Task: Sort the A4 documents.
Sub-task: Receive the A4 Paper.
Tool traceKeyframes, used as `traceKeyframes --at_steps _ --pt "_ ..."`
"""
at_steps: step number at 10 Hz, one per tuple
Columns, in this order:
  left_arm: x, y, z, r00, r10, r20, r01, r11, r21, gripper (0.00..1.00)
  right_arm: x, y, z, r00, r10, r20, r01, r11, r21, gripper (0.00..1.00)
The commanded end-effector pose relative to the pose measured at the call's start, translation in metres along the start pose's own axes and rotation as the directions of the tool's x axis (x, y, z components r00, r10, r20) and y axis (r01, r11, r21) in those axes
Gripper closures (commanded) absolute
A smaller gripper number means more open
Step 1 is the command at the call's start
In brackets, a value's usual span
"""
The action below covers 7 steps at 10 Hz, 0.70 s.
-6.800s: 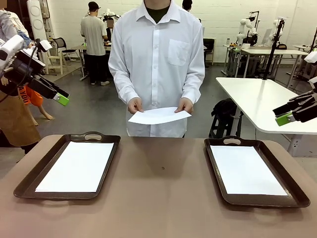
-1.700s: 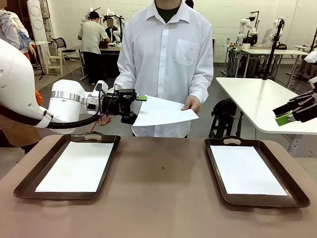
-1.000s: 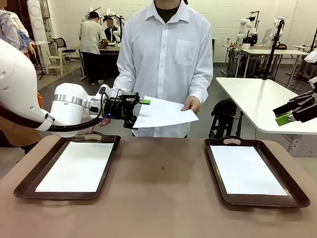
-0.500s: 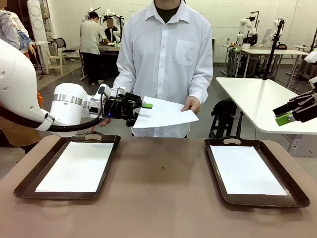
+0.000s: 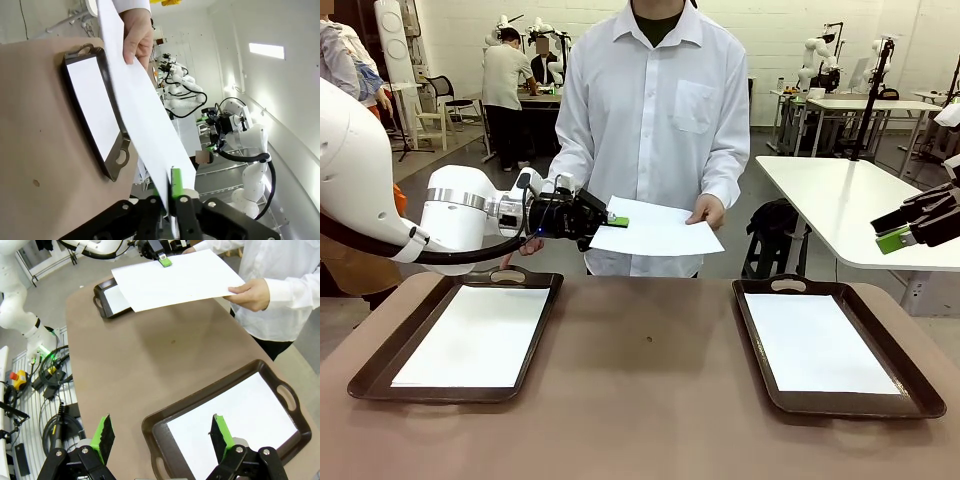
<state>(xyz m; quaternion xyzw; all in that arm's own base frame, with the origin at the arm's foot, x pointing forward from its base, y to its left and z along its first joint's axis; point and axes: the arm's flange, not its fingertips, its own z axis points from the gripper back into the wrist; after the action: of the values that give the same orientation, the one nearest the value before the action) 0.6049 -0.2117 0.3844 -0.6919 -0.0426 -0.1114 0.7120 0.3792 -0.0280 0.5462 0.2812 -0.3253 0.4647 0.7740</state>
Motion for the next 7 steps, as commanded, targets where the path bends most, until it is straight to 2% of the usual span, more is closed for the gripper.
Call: traceKeyframes --at_steps 1,6,7 --pt "-0.0060 -0.0020 -0.0030 0.999 -0.013 0.038 0.013 1.000 0.005 1.00 -0.0011 -0.0003 -0.0014 1.000 -0.004 -0.005 0.004 1.000 0.001 0.00" --pt "-0.0064 -0.0033 -0.0022 0.999 -0.012 0.043 0.011 1.000 0.019 1.00 -0.0011 -0.0003 -0.0014 1.000 -0.004 -0.005 0.004 1.000 0.001 0.00" --pt "-0.0066 -0.0045 -0.0030 1.000 -0.003 0.015 0.002 0.999 0.033 1.00 -0.0011 -0.0003 -0.0014 1.000 -0.004 -0.005 0.004 1.000 0.001 0.00"
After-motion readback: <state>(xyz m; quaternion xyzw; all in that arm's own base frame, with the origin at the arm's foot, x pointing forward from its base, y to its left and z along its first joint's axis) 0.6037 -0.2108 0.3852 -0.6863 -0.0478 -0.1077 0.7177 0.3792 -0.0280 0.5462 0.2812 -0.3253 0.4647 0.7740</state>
